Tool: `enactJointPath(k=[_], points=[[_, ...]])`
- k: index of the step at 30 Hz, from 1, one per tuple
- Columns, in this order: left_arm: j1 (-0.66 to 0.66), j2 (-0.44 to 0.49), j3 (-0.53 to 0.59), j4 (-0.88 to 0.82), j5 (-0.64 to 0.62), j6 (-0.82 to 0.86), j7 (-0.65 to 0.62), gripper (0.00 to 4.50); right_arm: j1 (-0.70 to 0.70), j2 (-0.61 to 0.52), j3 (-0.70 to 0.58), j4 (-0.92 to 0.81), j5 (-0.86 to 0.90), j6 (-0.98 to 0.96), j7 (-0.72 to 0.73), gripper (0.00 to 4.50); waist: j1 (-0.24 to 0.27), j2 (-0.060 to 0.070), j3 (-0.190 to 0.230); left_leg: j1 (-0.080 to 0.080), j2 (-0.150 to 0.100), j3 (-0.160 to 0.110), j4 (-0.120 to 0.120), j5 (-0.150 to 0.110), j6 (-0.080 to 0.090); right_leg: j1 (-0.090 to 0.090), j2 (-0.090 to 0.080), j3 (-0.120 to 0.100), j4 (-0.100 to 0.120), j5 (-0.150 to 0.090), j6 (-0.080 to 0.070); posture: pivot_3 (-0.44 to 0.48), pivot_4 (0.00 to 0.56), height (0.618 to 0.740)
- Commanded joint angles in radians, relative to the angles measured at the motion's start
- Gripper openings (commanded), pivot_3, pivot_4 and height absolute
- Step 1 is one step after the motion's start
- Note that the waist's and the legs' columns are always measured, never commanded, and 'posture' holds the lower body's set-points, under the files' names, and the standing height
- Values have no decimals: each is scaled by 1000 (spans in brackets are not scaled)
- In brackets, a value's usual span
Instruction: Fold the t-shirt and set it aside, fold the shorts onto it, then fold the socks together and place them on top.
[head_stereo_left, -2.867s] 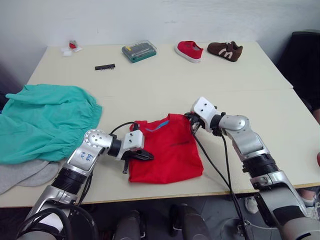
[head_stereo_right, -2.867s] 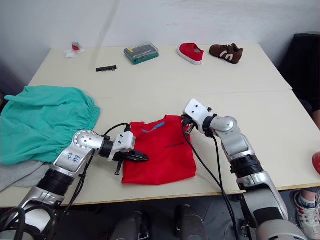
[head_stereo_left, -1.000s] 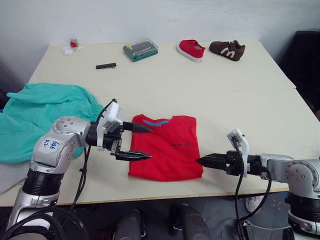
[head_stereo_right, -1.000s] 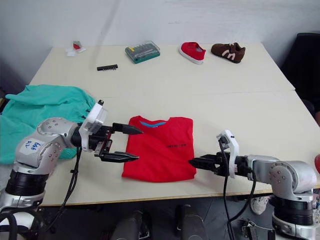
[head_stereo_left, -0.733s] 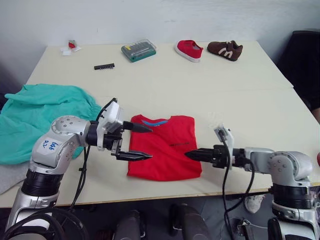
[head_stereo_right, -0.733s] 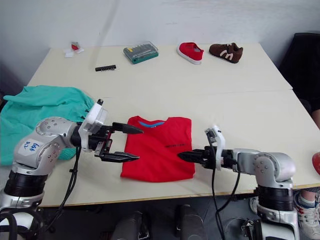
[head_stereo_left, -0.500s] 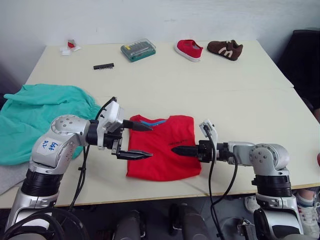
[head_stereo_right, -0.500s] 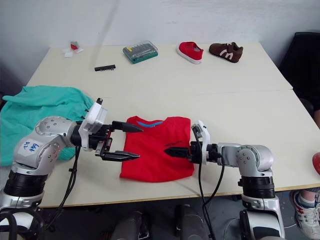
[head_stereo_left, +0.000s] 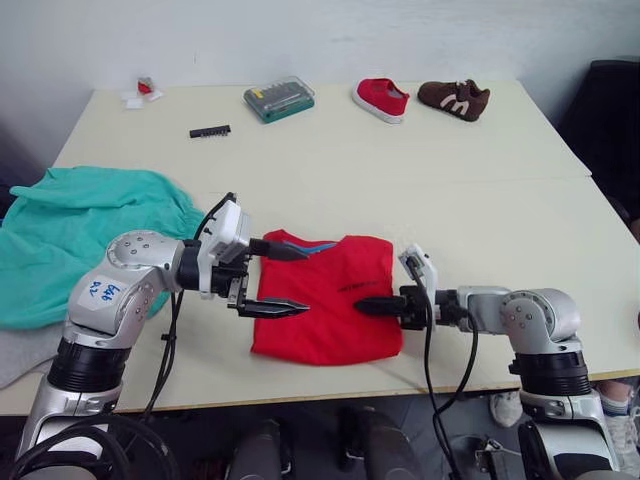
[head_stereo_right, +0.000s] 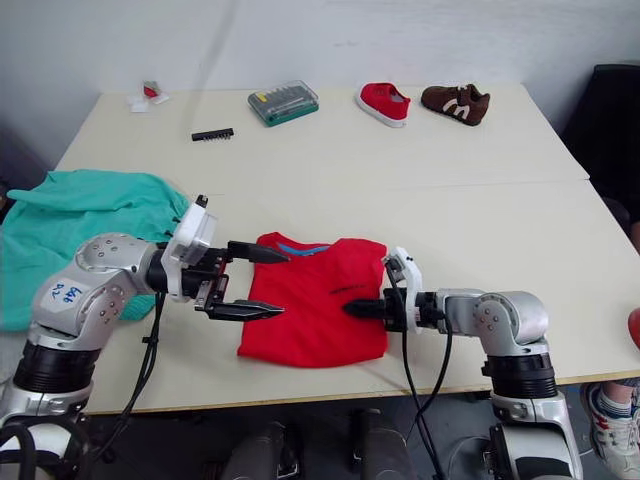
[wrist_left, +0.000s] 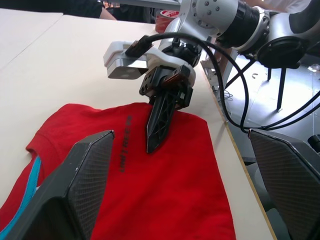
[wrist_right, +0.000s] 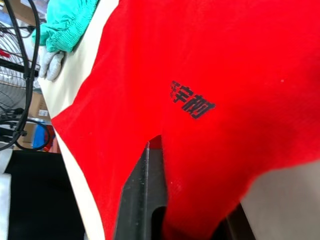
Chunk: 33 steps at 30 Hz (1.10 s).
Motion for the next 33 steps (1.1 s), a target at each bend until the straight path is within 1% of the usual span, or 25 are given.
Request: enactJointPath(k=[1,3,5,7,11,13,16,18,20,24,29,31,33], points=[[-22,-12,-7,-12,-18,-9,1,4500,14,-74,-63,-4,-15,-5,-18,16,5,0,0,0,-1,0,0,0,1,0,0,0,-1,0,1,0,150,740],[-29,-23,-13,5,-9,-21,3,4500,30,-127,-111,-8,-17,19,-33,16,12,0,0,-1,-1,-1,0,0,1,0,-1,0,-2,1,1,0,150,740],[-30,-34,-19,19,-1,-33,1,4500,85,-259,-149,-31,-26,21,4,16,18,1,0,-2,-1,-1,-1,0,1,0,-1,0,-4,1,1,0,150,740],[-27,-44,-25,28,3,-47,-1,4500,131,-389,-197,-14,-38,11,44,16,31,4,1,-3,-1,0,-2,-1,2,0,-1,-1,-6,1,2,0,150,740],[-22,-62,-35,38,11,-67,5,4500,196,-590,-240,83,-88,-65,117,16,34,3,1,-4,-1,1,-1,-2,4,0,0,-1,-9,1,3,0,150,740],[-17,-71,-35,39,12,-72,10,4500,250,-687,-244,151,-139,-145,177,16,31,3,1,-3,-1,2,-1,-2,4,0,1,-1,-10,1,3,0,150,740],[-5,-74,-36,35,14,-80,14,4500,320,-780,-238,264,-209,-284,262,16,29,3,1,-2,0,3,-1,-2,4,1,1,-1,-9,1,3,0,150,740],[1,-74,-35,36,17,-88,18,4500,354,-815,-236,343,-258,-373,297,16,26,3,1,-1,0,3,-1,-2,3,1,1,0,-9,1,3,0,150,740],[5,-74,-30,36,16,-90,27,4500,360,-830,-231,444,-319,-481,297,16,24,3,1,0,0,4,-1,-2,3,1,1,1,-8,1,4,0,150,740],[13,-71,-27,31,12,-93,36,4500,317,-823,-212,628,-444,-727,247,16,25,3,1,0,-1,5,-1,-1,3,1,1,2,-7,2,4,0,150,740],[15,-70,-29,29,12,-95,44,4500,224,-793,-181,787,-532,-887,208,16,20,4,1,2,0,8,-1,0,1,1,2,7,-6,2,4,0,150,740],[11,-72,-31,31,13,-96,46,4500,180,-774,-181,839,-542,-917,193,16,21,4,1,2,0,8,0,0,1,1,2,7,-6,2,4,0,150,740],[6,-74,-35,35,15,-98,47,4500,139,-760,-174,894,-565,-938,168,632,21,4,1,3,0,8,0,1,0,1,3,8,-6,3,4,0,150,740]])
